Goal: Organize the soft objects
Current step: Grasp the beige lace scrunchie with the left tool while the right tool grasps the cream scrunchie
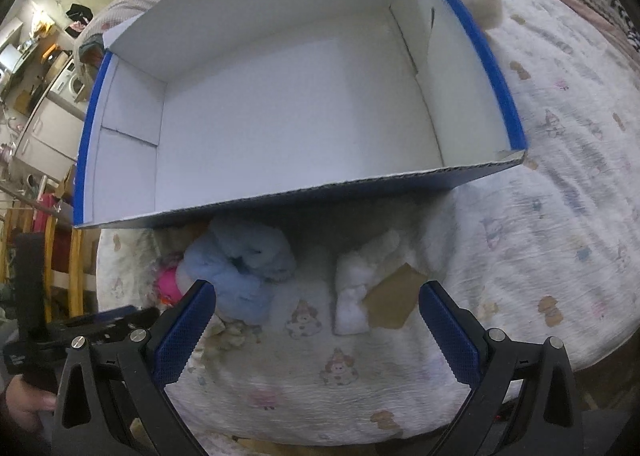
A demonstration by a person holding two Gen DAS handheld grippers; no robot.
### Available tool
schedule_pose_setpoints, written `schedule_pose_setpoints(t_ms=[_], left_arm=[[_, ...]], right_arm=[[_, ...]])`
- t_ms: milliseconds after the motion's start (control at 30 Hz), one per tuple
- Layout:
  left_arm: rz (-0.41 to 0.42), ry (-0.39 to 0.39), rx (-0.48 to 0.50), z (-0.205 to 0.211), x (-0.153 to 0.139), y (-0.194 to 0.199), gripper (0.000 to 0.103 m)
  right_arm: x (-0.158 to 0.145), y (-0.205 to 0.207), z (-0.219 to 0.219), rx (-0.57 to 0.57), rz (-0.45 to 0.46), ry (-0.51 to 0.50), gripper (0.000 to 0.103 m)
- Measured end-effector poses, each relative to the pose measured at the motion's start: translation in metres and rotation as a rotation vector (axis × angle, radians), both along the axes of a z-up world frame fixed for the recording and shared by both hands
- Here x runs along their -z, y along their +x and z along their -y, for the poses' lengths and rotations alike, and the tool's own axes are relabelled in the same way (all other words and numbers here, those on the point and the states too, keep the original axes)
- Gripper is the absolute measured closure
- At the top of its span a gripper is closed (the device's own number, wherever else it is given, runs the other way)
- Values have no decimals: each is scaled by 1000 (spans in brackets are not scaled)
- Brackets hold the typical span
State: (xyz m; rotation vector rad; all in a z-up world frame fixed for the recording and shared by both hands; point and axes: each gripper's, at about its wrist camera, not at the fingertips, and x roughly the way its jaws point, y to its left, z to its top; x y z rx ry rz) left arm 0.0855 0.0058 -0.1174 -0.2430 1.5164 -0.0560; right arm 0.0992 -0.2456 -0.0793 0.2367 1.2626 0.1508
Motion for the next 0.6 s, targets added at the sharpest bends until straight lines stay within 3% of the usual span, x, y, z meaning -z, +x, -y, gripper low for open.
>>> schedule_pose_setpoints(t_ms=[67, 100, 167, 200, 233, 300, 367, 600], left_arm=[[-31, -28, 10, 4, 11, 1, 70], [-35, -37, 11, 4, 15, 2, 83], [-47, -60, 13, 5, 18, 6, 92], [-45, -68, 12, 3, 17, 8, 94], [-44, -68, 11, 0, 18, 11, 94], [-45, -86, 1, -5, 17, 12, 94], [-33, -91, 4, -9, 13, 12, 95], [12, -76, -1, -28, -6, -2, 95]], right_arm=[[4, 1, -4, -17, -15, 23, 0], [6, 1, -7, -30, -29, 48, 0], [11, 0, -15, -62, -67, 112, 4], [14, -1, -20, -86, -89, 149, 10], [18, -2, -27, -114, -116, 182, 23], [25, -4, -38, -145, -163, 219, 33], [32, -5, -49, -165, -201, 237, 50], [37, 0, -84, -219, -217, 210, 53]])
